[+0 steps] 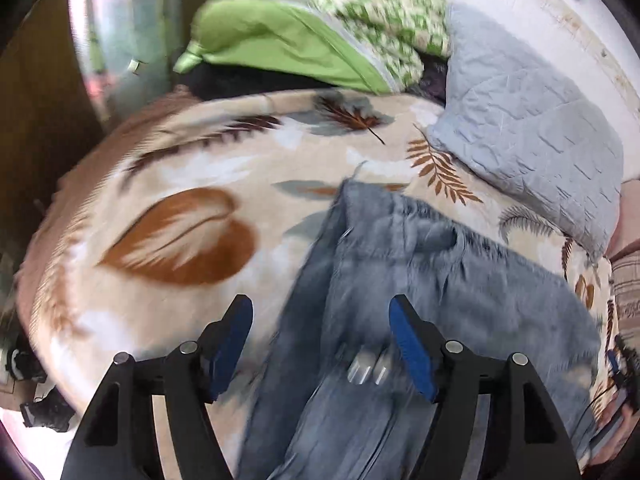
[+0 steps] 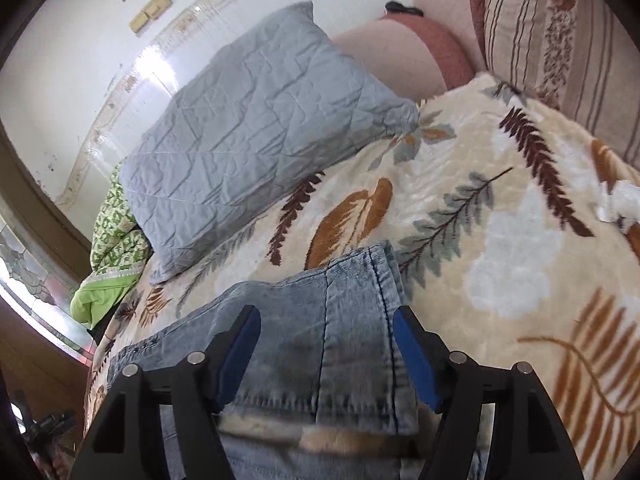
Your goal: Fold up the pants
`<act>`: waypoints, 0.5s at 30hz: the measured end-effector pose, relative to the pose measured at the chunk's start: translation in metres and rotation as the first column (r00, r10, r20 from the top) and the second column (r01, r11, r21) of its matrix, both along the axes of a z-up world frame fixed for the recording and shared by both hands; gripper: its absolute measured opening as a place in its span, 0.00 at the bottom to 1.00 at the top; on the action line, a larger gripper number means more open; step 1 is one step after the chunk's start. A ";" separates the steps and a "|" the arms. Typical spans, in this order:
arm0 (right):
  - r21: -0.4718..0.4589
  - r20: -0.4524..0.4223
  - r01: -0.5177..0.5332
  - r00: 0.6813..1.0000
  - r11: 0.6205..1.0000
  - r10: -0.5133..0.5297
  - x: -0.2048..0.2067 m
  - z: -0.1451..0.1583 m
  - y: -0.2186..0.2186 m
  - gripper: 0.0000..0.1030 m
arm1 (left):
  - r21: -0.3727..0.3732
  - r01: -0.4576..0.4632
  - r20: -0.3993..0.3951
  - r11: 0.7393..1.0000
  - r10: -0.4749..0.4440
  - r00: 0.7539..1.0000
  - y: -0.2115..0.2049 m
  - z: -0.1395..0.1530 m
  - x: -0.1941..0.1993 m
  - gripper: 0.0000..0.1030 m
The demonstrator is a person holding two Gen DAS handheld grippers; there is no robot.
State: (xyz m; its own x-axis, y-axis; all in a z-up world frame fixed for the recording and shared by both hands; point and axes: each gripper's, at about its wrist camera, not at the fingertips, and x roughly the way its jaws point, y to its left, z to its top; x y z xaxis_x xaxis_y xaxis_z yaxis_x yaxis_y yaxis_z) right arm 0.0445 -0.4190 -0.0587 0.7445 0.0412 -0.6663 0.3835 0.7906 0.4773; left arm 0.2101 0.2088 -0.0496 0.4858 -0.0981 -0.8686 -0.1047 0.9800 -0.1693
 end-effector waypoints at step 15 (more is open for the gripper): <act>0.141 -0.044 0.019 0.999 0.990 -0.013 0.061 -0.045 -0.050 0.70 | 0.107 0.093 -0.085 0.990 -0.084 0.993 -0.088 -0.067 0.107 0.28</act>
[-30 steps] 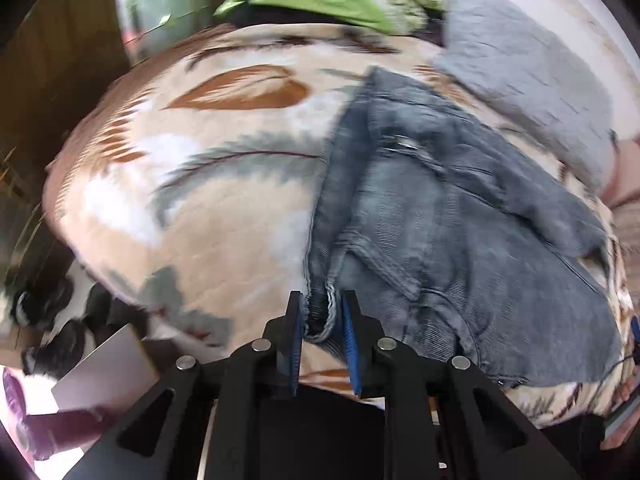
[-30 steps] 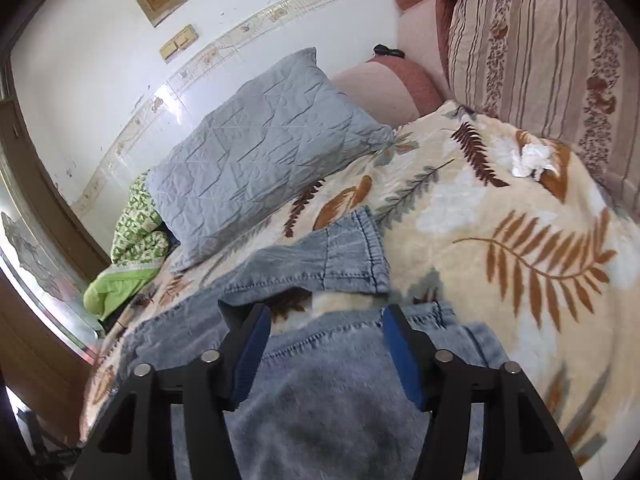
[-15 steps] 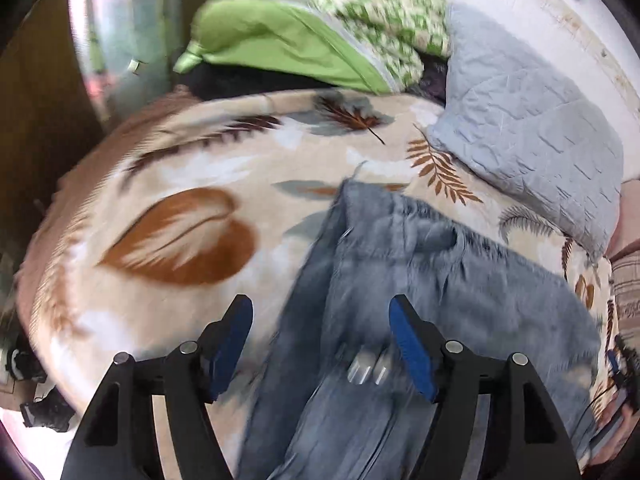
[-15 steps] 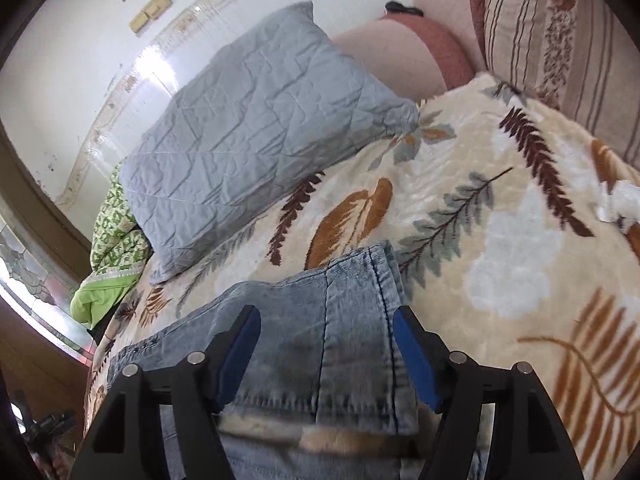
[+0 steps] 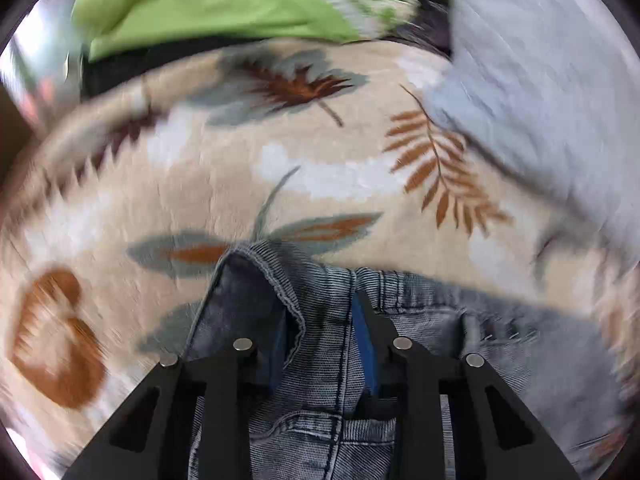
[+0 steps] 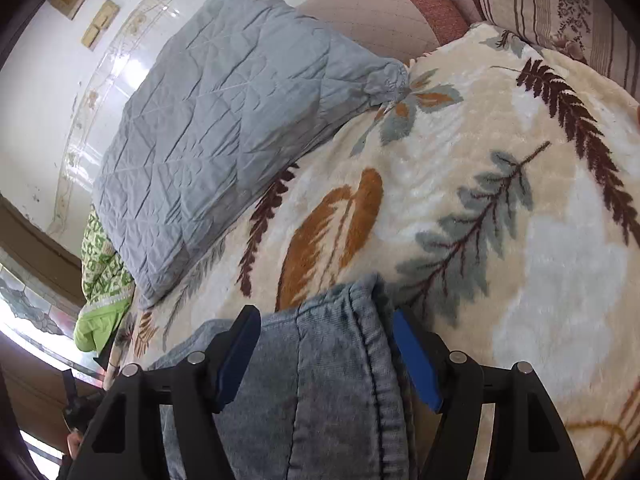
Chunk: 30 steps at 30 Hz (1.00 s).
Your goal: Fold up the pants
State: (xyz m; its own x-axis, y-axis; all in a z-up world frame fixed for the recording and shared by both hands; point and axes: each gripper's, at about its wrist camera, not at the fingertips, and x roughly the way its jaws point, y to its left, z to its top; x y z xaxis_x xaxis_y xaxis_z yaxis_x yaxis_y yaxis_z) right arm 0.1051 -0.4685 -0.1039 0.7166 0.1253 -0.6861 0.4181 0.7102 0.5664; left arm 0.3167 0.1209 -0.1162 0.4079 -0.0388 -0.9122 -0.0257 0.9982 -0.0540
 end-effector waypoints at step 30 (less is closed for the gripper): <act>-0.129 0.351 0.123 0.934 0.984 -0.071 -0.128 0.115 0.021 0.13 | -0.189 0.048 0.311 0.981 0.013 0.950 0.054 0.159 -0.119 0.02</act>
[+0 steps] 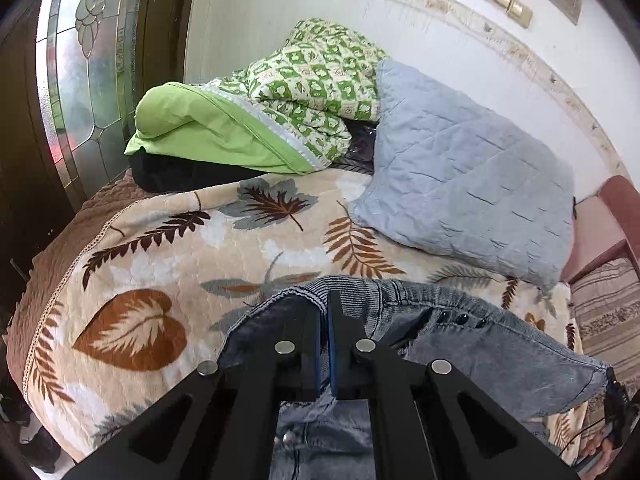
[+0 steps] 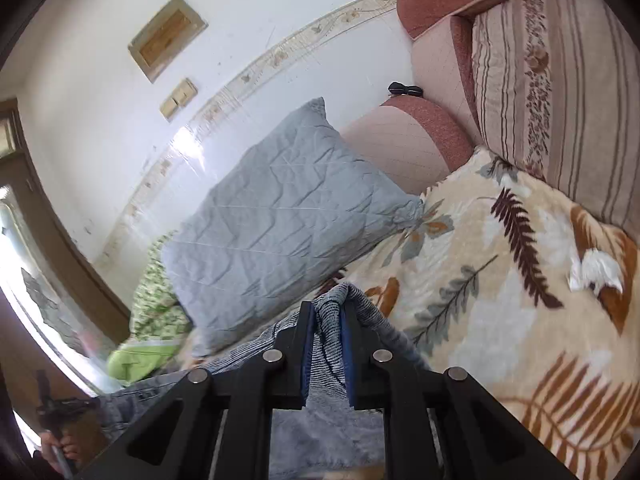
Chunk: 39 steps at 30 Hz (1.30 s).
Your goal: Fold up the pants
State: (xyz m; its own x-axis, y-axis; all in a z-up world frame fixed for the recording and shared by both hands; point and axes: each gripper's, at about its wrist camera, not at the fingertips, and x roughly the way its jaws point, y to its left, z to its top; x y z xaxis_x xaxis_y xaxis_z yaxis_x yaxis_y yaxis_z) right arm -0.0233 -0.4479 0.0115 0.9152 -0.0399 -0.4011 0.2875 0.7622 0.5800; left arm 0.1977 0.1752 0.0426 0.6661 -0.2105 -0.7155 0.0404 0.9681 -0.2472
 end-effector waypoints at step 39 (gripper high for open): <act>0.107 -0.367 -0.193 0.904 0.975 0.219 -0.110 -0.040 0.049 0.17 | 0.075 0.108 -0.154 0.991 -0.095 0.983 -0.027 -0.081 -0.176 0.61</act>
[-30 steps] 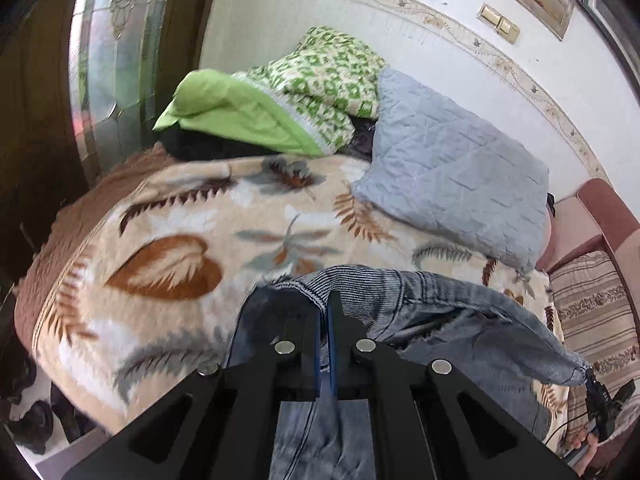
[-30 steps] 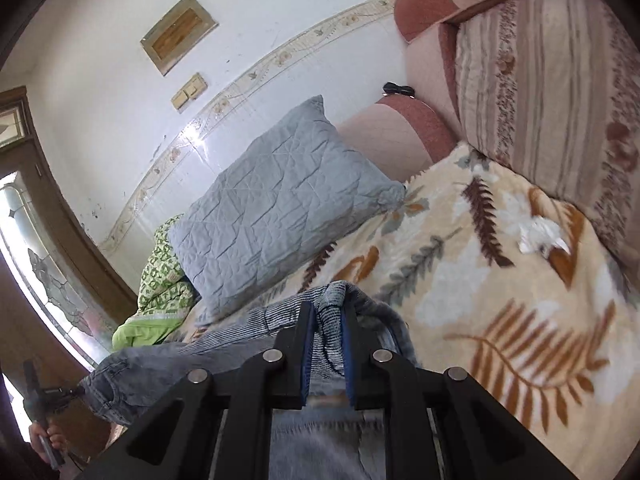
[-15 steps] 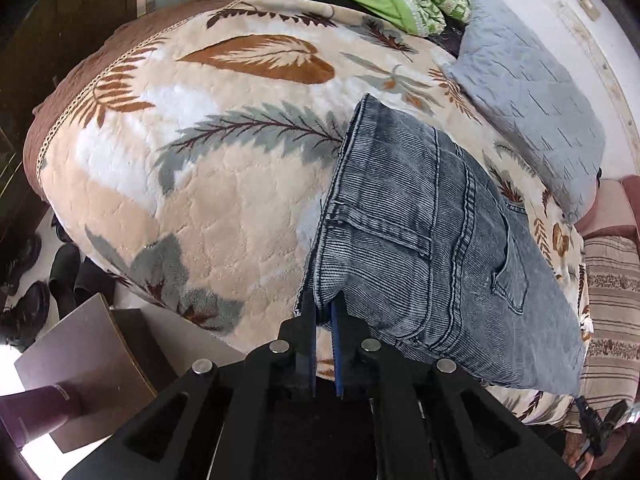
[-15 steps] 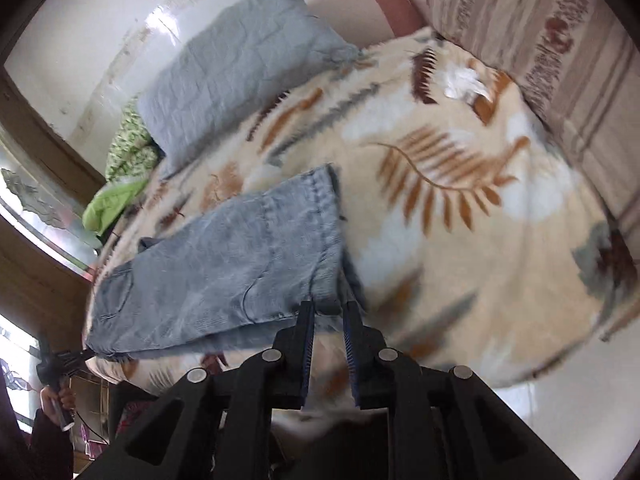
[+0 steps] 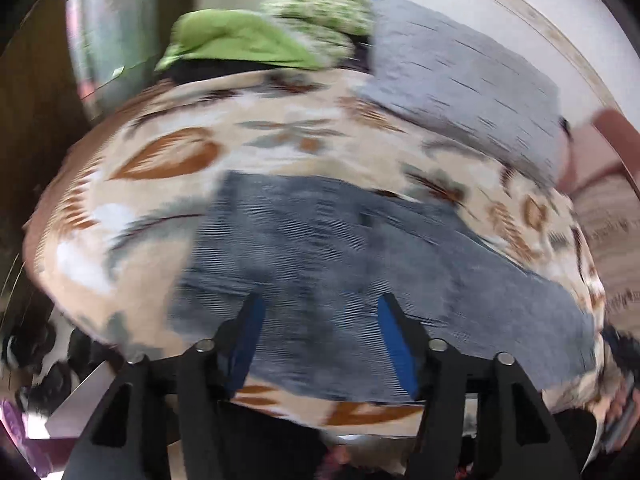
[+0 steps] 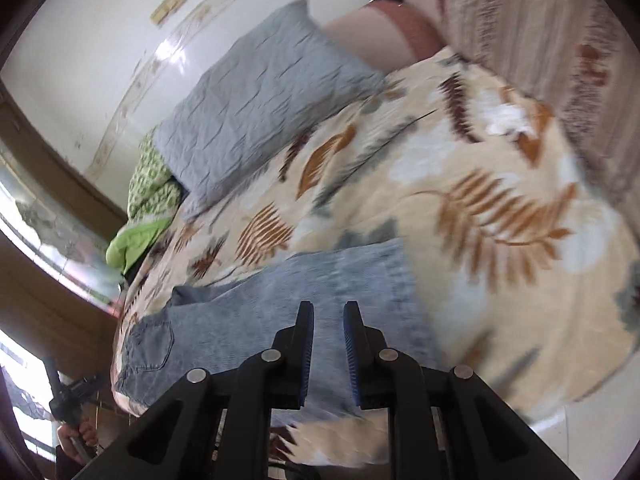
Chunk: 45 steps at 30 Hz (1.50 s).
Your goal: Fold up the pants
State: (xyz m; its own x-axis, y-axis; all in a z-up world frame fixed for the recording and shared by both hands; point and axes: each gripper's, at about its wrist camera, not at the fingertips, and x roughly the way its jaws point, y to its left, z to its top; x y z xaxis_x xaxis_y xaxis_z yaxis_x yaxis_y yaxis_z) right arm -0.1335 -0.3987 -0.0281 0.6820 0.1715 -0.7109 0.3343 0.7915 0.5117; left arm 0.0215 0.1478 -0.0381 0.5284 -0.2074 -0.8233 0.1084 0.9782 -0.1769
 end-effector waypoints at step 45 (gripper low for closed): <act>-0.056 -0.157 0.085 0.983 0.995 -0.093 0.068 -0.082 0.012 0.16 | 0.330 0.099 -0.118 0.939 -0.063 0.991 -0.081 -0.090 0.035 1.00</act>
State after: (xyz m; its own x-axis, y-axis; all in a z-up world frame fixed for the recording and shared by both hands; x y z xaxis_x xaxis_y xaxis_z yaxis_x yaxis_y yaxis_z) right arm -0.0657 -0.3870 -0.1099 0.5701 0.0775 -0.8179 0.4784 0.7780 0.4072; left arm 0.0568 0.0672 -0.1286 0.4294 0.0505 -0.9017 0.1886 0.9714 0.1442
